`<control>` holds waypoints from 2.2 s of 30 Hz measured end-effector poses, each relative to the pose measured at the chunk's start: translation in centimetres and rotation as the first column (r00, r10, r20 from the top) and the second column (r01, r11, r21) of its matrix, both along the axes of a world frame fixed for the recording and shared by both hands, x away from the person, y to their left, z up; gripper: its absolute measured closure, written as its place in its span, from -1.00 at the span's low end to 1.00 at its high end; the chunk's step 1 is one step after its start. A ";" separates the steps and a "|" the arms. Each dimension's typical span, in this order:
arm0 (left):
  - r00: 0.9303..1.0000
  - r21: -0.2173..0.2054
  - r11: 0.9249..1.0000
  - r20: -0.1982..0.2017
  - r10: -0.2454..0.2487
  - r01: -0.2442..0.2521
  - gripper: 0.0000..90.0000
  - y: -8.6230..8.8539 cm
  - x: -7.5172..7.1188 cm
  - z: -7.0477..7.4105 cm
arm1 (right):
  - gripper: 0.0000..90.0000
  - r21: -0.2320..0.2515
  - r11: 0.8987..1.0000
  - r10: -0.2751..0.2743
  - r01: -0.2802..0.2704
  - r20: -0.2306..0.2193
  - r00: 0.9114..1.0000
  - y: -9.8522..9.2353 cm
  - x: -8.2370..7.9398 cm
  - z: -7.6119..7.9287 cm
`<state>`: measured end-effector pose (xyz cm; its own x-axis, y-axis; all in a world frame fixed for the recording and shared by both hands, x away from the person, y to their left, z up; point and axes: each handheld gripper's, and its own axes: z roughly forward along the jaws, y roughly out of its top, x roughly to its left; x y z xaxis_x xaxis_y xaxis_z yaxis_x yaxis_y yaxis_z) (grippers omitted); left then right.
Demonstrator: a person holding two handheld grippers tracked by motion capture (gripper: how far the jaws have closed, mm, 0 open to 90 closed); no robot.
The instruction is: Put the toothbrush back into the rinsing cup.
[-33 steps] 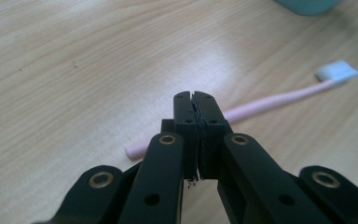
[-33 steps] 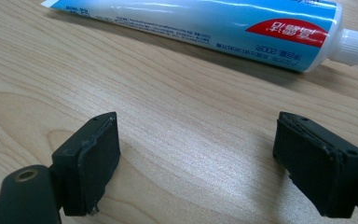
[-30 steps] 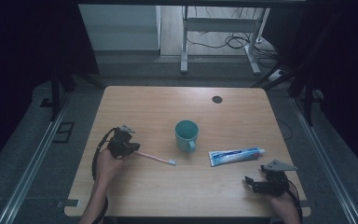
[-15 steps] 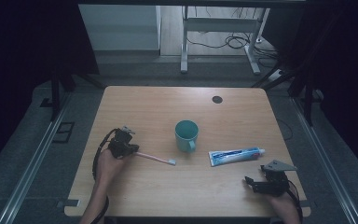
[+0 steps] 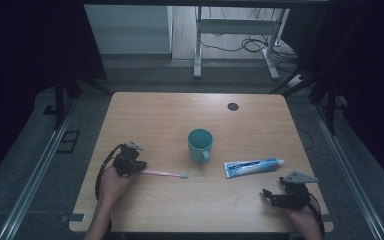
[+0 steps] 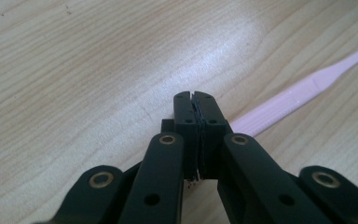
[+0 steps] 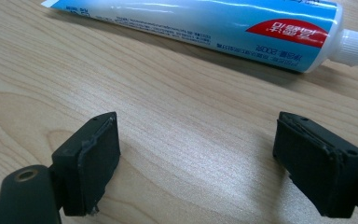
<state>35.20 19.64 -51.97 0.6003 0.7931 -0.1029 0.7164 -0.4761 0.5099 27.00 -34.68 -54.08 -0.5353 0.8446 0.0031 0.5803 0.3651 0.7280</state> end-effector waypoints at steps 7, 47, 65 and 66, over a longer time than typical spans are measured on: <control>1.000 0.020 1.000 -0.004 -0.012 0.013 0.95 0.1 -1.1 0.1 | -0.68 0.000 1.000 0.001 -0.001 0.001 1.000 0.0 0.0 0.0; 0.995 -0.001 0.996 -0.034 -0.091 0.091 0.85 -2.0 -8.1 0.6 | -0.68 -0.001 1.000 0.001 -0.001 0.001 1.000 0.0 0.0 0.0; 0.984 0.098 0.984 -0.117 -0.137 0.149 0.22 -5.4 -5.5 3.4 | -0.68 -0.002 1.000 0.002 -0.002 0.002 1.000 0.0 0.0 0.0; 0.984 0.098 0.984 -0.117 -0.137 0.149 0.20 -5.4 -5.5 3.4 | -0.68 -0.002 1.000 0.002 -0.002 0.002 1.000 0.0 0.0 0.0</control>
